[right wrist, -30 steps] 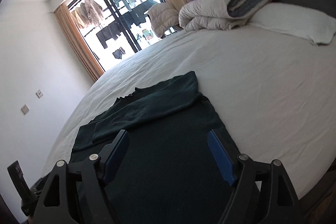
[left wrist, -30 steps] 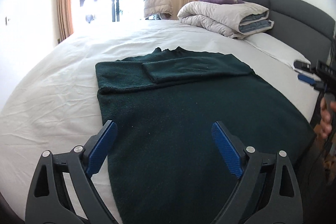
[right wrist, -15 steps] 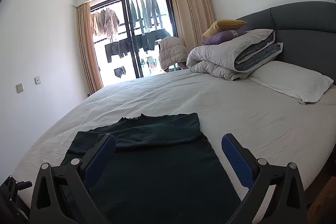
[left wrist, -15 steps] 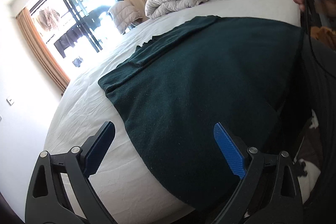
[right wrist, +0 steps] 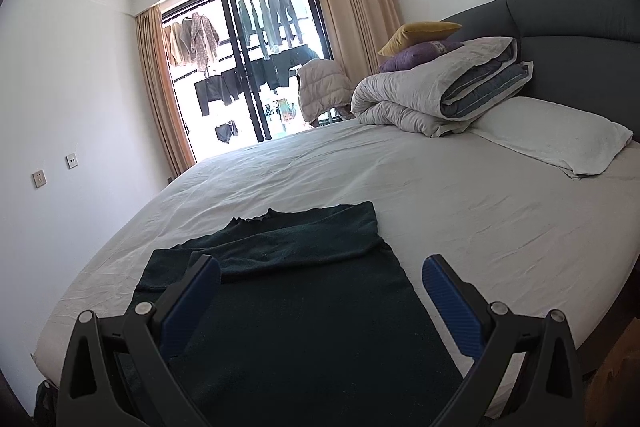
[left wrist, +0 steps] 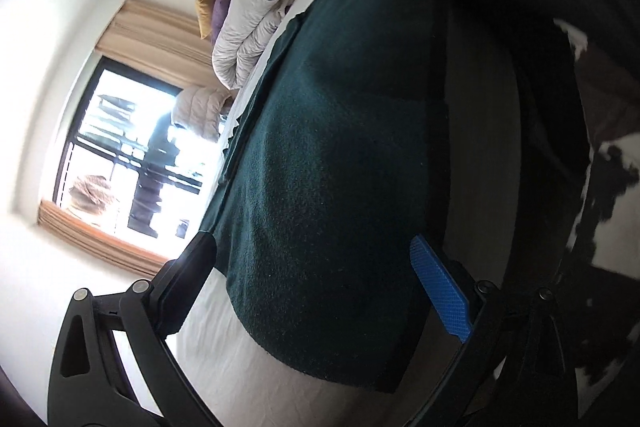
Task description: Fold small clothes
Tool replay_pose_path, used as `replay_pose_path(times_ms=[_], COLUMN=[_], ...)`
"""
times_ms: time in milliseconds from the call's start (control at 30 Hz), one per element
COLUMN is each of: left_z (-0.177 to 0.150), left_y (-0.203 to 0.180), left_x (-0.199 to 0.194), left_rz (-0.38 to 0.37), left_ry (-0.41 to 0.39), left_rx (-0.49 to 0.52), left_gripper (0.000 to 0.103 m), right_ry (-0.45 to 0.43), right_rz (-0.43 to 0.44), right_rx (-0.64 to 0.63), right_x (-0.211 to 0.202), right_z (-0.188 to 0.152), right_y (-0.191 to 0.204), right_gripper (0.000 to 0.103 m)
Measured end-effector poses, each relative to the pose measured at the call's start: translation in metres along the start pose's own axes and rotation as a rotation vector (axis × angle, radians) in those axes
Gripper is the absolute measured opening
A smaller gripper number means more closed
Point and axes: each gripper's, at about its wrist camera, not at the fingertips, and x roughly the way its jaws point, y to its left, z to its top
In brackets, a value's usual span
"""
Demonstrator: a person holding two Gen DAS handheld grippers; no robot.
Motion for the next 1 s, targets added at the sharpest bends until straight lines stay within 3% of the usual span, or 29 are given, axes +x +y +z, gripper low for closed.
replay_pose_path(times_ms=[133, 267, 333, 533, 700, 833, 900, 1000], left_z=[-0.01, -0.016, -0.019, -0.033, -0.043, -0.051, -0.056, -0.051], left_y=[-0.019, -0.029, -0.034, -0.05, -0.056, -0.06, -0.058, -0.041], left_x=[0.002, 0.002, -0.001, -0.005, 0.002, 0.018, 0.016, 0.004], left_rz=[0.086, 0.122, 0.112, 0.096, 0.165, 0.201, 0.213, 0.186], left_ry=[-0.012, -0.022, -0.025, 0.024, 0.045, 0.089, 0.073, 0.026], left_rx=[0.114, 0.156, 0.173, 0.187, 0.253, 0.296, 0.317, 0.233], left_gripper=[0.101, 0.101, 0.101, 0.101, 0.101, 0.101, 0.101, 0.099], right_ry=[0.014, 0.026, 0.003, 0.08, 0.125, 0.149, 0.149, 0.15], right_rz=[0.003, 0.007, 0.003, 0.001, 0.04, 0.071, 0.081, 0.083], right_rx=[-0.001, -0.135, -0.146, -0.252, -0.188, -0.215, -0.214, -0.208], right_x=[-0.003, -0.012, -0.02, -0.017, -0.01, -0.006, -0.007, -0.006], right_z=[0.006, 0.018, 0.024, 0.017, -0.002, -0.016, -0.018, -0.019], right_y=[-0.002, 0.005, 0.002, -0.001, -0.006, 0.005, 0.007, 0.007], right_gripper=[0.103, 0.103, 0.103, 0.103, 0.103, 0.103, 0.103, 0.103])
